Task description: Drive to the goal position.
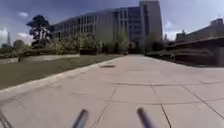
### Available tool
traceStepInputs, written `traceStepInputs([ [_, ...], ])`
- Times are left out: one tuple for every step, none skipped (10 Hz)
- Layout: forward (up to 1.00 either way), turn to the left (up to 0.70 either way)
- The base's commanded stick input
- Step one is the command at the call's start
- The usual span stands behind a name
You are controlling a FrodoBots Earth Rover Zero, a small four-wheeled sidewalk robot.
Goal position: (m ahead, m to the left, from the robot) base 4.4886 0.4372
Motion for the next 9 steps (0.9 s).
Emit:
traceStepInputs([
  [1.0,0.0],
  [1.0,0.0],
  [1.0,0.0],
  [1.0,0.0],
  [1.0,0.0],
  [1.0,0.0],
  [1.0,0.0],
  [1.0,0.0],
  [1.0,0.0],
])
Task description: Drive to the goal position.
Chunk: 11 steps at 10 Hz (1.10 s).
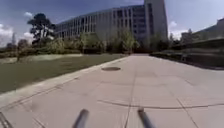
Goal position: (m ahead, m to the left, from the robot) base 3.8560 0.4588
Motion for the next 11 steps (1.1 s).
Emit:
traceStepInputs([
  [1.0,0.0],
  [1.0,0.0],
  [1.0,-0.12],
  [1.0,-0.24],
  [1.0,-0.22],
  [1.0,0.0],
  [1.0,0.0],
  [1.0,0.0],
  [1.0,-0.05],
  [1.0,-0.27],
  [1.0,-0.27],
])
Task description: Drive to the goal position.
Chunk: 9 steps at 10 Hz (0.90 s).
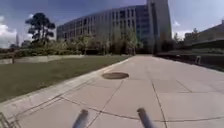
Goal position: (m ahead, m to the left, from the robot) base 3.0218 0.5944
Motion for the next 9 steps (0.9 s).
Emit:
traceStepInputs([
  [1.0,-0.27],
  [1.0,-0.27],
  [1.0,-0.27],
  [1.0,-0.27],
  [1.0,-0.14],
  [1.0,0.0],
  [1.0,0.0],
  [1.0,-0.03],
  [1.0,-0.27],
])
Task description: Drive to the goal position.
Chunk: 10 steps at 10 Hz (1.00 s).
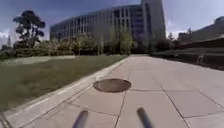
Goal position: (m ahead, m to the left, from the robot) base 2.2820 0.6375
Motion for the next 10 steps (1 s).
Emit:
traceStepInputs([
  [1.0,-0.27],
  [1.0,-0.27],
  [1.0,-0.27],
  [1.0,-0.17],
  [1.0,0.0],
  [1.0,0.0],
  [1.0,0.0],
  [1.0,-0.05],
  [1.0,-0.22],
  [1.0,-0.27],
])
